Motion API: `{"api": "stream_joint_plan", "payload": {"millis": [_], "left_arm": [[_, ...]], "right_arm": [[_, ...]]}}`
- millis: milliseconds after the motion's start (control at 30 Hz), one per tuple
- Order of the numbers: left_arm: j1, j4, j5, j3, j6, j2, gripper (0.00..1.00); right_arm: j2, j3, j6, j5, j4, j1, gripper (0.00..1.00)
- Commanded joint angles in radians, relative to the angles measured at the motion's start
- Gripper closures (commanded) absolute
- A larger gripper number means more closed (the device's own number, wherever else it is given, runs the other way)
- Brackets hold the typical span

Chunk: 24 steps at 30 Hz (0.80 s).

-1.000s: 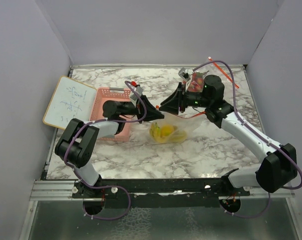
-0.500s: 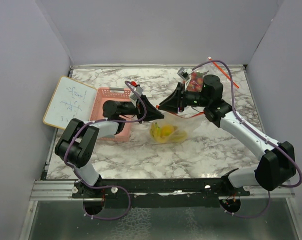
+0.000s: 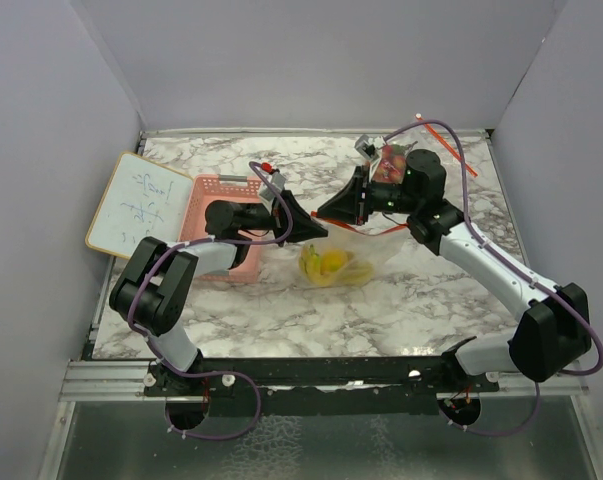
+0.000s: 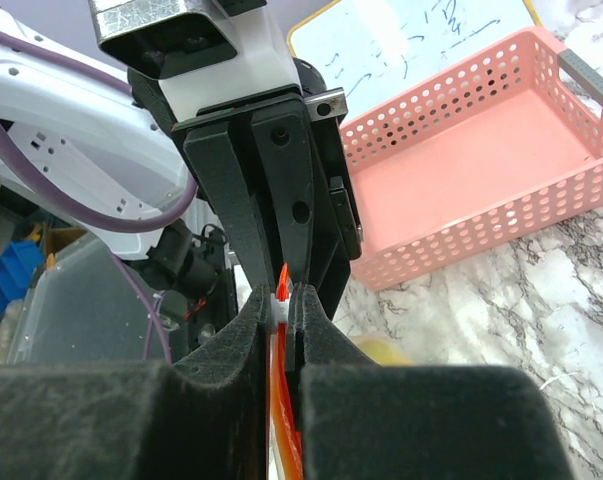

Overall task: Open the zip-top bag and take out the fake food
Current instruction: Unzip the zipper food storage bag at the center of the board.

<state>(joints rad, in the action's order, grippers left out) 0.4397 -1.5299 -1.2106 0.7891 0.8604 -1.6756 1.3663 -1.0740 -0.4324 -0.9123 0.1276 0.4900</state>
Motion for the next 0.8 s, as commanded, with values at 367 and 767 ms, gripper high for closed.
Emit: {"api": "stream_joint_plan", "payload": {"millis": [367, 767], "left_arm": [[-0.105, 0.299, 0.238, 0.036, -0.144, 0.058, 1.0], [-0.16, 0.755, 0.531, 0.115, -0.313, 0.143, 1.0]], "right_arm": [[-0.15, 0.028, 0.189, 0.186, -0.216, 0.005, 0.98], [-0.369, 0.086, 0.273, 0.412, -0.446, 0.005, 0.98]]}}
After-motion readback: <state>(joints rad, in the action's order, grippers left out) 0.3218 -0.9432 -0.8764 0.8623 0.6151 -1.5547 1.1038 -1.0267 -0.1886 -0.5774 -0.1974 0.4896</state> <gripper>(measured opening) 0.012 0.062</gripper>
